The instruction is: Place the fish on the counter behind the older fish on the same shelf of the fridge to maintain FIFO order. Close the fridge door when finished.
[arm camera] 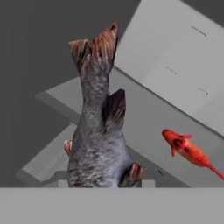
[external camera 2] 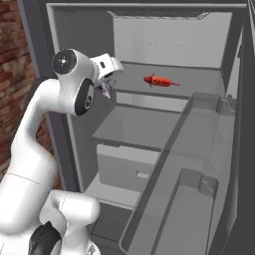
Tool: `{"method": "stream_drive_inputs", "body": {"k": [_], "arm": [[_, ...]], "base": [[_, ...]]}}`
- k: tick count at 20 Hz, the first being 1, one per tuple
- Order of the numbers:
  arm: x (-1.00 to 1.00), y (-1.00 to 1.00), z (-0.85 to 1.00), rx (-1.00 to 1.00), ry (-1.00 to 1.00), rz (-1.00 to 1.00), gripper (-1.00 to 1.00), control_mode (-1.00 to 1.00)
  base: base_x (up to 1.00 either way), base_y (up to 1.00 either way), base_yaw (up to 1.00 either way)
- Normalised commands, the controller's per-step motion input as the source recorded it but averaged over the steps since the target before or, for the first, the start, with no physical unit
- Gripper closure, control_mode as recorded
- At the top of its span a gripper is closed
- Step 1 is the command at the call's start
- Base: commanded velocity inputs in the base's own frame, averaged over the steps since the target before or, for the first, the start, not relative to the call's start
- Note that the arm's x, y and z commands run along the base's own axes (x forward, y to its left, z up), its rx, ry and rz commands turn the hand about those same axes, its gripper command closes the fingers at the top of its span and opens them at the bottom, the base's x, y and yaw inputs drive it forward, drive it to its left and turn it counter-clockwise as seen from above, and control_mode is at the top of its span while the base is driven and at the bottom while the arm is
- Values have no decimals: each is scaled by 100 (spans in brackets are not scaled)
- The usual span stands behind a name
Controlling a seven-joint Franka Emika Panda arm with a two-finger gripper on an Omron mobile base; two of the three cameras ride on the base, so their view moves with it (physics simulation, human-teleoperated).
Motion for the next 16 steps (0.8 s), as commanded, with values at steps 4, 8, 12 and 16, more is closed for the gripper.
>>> {"method": "stream_drive_inputs", "body": {"k": [4, 8, 12, 16], "arm": [[100, -14, 34, 0, -12, -1, 100, -100], [89, -18, 21, 0, 0, -4, 100, -100], [90, -13, 10, 0, 0, -2, 100, -100], [82, -9, 0, 0, 0, 0, 100, -100]], "base": [[0, 0, 0], [0, 0, 0], [0, 0, 0], [0, 0, 0]]}}
